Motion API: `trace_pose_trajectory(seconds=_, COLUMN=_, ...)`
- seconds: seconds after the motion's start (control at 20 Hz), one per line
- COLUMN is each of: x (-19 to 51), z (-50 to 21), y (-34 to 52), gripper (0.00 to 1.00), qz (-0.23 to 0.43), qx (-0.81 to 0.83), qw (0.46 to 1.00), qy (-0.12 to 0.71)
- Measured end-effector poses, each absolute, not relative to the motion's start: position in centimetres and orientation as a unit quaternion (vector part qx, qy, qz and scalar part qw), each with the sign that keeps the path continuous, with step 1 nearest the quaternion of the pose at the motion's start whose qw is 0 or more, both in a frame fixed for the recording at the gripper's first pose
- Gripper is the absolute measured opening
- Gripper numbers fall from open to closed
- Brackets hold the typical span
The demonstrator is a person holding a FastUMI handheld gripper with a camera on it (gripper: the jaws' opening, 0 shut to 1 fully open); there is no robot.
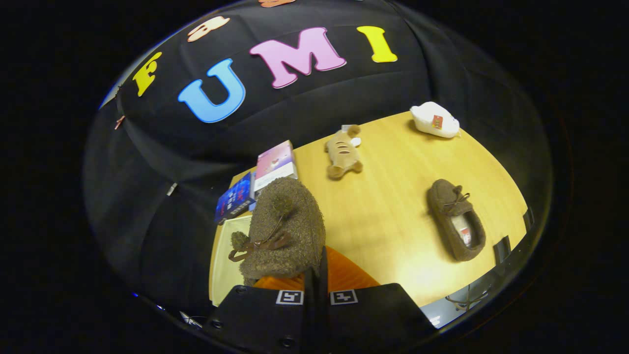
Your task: Open the storage box then place both shoes into the box .Put the left shoe in first, then the right shoe, with the right side of both shoes facing outward in a uniform manner.
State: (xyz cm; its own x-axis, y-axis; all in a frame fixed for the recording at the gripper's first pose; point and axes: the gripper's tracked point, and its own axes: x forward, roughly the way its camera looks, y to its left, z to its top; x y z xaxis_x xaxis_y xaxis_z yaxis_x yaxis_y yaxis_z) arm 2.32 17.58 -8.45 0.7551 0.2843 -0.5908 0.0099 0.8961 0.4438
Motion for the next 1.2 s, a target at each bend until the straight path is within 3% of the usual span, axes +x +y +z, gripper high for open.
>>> trace_pose_trajectory(seconds=0.3, x=2.4, z=-8.4, y=26.9, gripper=0.05, qz=0.117, qx=0.202, qw=0.903, qy=0.361)
trace_pose_trajectory(seconds=0.5, x=4.0, z=-12.0, y=30.0, gripper=0.05, qz=0.068, qx=0.217, qw=0.89, qy=0.394)
trace_pose_trajectory(seconds=0.95, x=5.3, z=-18.7, y=35.2, gripper=0.08, qz=0.05, qx=0.187, qw=0.865, qy=0.463)
trace_pose_trajectory(seconds=1.05, x=5.2, z=-19.4, y=35.6, gripper=0.18, qz=0.053, qx=0.175, qw=0.861, qy=0.474)
trace_pose_trajectory(seconds=1.2, x=3.6, z=-20.8, y=36.7, gripper=0.24, qz=0.08, qx=0.164, qw=0.846, qy=0.501)
